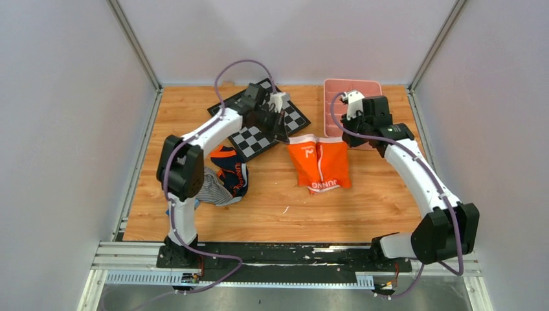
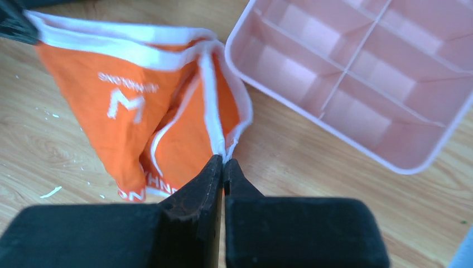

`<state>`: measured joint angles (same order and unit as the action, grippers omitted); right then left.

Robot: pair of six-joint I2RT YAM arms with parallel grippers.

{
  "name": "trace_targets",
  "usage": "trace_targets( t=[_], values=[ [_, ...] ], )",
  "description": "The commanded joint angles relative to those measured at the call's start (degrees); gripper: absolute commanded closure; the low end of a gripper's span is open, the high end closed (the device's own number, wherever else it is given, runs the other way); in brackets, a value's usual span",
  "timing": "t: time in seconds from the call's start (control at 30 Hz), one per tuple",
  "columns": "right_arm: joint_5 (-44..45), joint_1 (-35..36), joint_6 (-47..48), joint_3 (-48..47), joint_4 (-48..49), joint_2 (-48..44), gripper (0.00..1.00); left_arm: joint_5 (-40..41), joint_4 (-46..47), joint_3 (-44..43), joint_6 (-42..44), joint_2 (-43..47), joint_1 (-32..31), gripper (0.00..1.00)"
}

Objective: Roll the underwear
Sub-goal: Flatten out the underwear at the center of the board.

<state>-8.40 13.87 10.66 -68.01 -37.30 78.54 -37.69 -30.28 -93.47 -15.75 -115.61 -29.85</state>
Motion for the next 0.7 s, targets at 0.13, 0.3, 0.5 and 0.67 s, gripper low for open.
trace_targets(
  t=[0.13, 0.3, 0.5, 0.67],
  values=[
    [-4.84, -1.56, 7.44, -5.79, -7.63, -7.16, 1.00, -1.78, -17.98, -0.52, 20.52, 14.86, 0.36, 1.00],
    [-4.88, -1.65, 8.79, -8.05, -13.32, -13.19, 1.00, 2.62, -23.78, 1.13, 24.32, 21.24, 0.75, 1.00],
    [-11.74, -1.61, 2.63, -2.95, -15.51, -25.83, 1.00, 1.15, -26.97, 7.01, 25.45, 29.50, 0.75, 1.00],
    [-19.99, -1.56, -3.70, -0.19, -19.86, -28.92, 1.00, -1.44, -27.36, 13.05, 25.24, 35.10, 0.75, 1.00]
  ],
)
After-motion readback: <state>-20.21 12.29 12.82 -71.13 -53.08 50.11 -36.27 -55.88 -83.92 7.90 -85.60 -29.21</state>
